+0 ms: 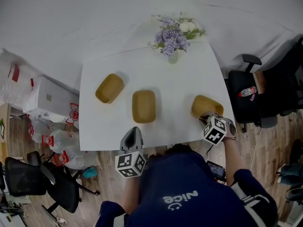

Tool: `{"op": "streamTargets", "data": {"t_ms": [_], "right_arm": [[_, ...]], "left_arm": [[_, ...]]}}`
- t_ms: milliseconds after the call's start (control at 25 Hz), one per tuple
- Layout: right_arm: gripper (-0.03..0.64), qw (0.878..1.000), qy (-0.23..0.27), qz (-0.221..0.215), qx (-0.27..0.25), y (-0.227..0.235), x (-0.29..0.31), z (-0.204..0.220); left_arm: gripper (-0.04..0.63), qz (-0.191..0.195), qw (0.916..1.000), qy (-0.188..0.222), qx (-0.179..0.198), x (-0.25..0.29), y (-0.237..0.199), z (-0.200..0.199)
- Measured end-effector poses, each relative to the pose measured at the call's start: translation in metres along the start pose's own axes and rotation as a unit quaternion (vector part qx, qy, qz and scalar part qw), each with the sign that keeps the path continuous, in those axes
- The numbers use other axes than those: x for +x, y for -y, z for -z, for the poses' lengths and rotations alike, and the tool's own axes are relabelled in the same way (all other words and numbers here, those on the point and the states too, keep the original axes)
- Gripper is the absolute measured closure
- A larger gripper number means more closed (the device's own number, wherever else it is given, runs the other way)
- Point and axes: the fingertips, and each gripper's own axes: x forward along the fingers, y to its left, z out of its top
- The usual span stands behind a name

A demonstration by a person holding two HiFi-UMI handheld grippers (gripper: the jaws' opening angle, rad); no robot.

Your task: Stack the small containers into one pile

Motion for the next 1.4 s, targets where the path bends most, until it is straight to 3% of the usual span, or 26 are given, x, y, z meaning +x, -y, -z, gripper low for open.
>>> {"op": "streamTargets", "data": {"t_ms": [480,960,1200,1400], "right_arm": [[0.560,0.996,0.045,0.028,-0.067,0.015,-0.015,-0.059],[0.560,0.987,0.088,0.017,-0.136,0.007,-0.018,-0.122],[0.560,0.972,0.124,0.010,-0.202,0.003,-0.023,-0.168],[0.560,0.947,0.165,0.004,-0.277,0.001,-0.030,-0.219]], "left_arm": [[0.575,-0.025,0.9996,0.003,-0.011,-0.007,-0.012,0.001],[0.575,-0.054,0.9982,0.012,-0.022,-0.018,-0.028,-0.001],[0.575,-0.069,0.9970,0.019,-0.027,-0.022,-0.035,-0.003],[0.575,-0.092,0.9943,0.033,-0.041,-0.025,-0.041,-0.006]]}}
